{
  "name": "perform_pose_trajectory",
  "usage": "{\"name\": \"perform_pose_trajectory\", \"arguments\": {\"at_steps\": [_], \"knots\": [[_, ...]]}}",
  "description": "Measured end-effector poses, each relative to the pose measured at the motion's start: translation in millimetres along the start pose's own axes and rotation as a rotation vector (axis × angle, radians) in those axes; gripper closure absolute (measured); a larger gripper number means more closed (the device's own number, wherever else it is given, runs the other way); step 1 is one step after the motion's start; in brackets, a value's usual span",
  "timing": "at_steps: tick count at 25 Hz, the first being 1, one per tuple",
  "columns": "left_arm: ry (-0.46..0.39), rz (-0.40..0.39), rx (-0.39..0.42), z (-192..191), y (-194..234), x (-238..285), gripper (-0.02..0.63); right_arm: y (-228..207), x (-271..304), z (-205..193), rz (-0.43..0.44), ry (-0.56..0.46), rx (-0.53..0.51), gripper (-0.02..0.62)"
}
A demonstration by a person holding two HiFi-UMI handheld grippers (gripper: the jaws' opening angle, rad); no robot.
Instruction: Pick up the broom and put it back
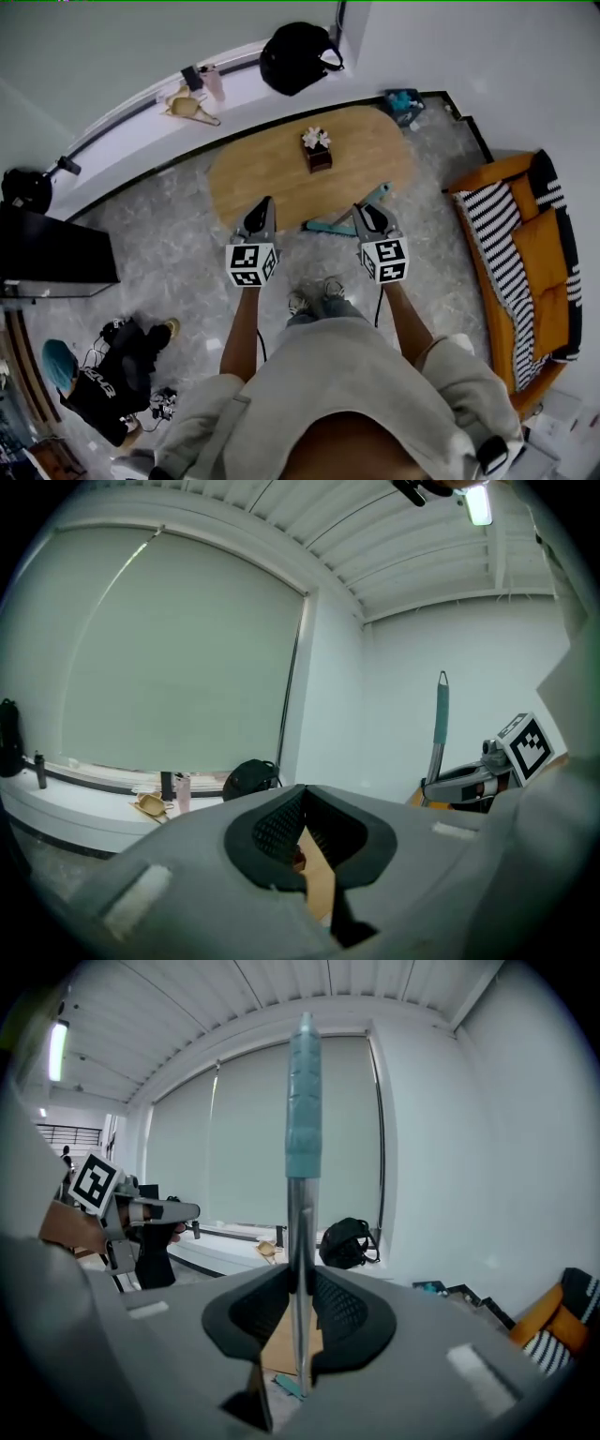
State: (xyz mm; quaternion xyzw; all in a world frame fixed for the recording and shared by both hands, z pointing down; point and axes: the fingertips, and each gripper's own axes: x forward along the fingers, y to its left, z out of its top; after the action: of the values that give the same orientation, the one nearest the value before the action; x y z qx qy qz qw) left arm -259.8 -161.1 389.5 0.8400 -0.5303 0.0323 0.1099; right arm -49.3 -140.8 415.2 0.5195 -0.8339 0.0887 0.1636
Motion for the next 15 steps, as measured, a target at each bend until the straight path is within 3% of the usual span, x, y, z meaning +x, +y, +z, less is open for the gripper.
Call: {"name": "perform_pose_trajectory", "arguments": {"at_steps": [15], "knots": [[0.011,-0.437,0.000,-9.1,-144.4,77.3,0.603,-88.6,-122.3,-19.5,-0.378,0.013,0.046,0.518]]}}
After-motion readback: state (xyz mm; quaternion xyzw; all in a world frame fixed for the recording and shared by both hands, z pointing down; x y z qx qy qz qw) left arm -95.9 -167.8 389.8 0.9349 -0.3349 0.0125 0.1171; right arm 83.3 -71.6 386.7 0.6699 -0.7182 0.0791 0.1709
